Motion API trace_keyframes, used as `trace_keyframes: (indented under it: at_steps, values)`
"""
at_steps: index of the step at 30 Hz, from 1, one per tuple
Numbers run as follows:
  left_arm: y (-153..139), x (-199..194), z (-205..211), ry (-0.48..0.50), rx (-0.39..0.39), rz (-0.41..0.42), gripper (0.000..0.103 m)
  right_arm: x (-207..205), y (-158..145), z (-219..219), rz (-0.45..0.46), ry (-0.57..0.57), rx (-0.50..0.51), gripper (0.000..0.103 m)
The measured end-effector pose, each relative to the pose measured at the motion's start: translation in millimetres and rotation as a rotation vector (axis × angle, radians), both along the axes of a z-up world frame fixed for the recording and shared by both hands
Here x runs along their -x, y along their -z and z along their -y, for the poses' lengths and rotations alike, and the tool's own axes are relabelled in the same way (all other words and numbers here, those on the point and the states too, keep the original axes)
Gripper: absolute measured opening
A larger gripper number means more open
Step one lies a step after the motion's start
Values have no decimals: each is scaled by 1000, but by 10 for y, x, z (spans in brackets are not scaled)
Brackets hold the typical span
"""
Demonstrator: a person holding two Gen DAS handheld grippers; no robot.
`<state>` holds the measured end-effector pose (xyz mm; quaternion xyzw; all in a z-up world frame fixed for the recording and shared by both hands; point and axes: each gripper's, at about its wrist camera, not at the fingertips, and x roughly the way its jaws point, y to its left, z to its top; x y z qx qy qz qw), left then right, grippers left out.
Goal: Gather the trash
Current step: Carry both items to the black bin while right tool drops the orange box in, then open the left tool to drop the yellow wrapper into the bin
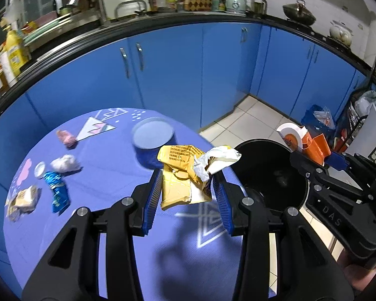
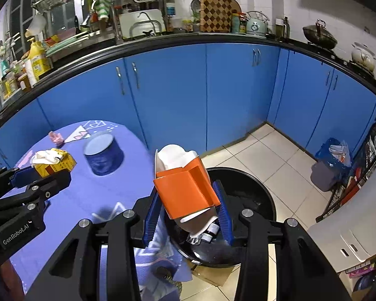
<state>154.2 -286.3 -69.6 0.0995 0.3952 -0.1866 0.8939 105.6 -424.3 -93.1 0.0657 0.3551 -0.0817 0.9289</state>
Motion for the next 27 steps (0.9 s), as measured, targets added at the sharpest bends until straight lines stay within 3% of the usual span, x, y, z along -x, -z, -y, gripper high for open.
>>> trace_keyframes:
  at_steps: [12,14,16,19,27]
  values:
    - [198,-281,391,28,-23,-31,43,-204,197,374,-15,48,-16,44]
    - [222,-311,427,30,-27,-35,43,-218,210,405,-8,60,-17,55]
    - [235,-328,455,34,-28,-39,43,-215,216,431,-4,79,4,81]
    - [248,-341,507,39,-32,-40,43,-216,234,448,-19,135,77,95]
    - [269,-303,669,72,-45,-40,43,-160,311,579,-40,169,79,95]
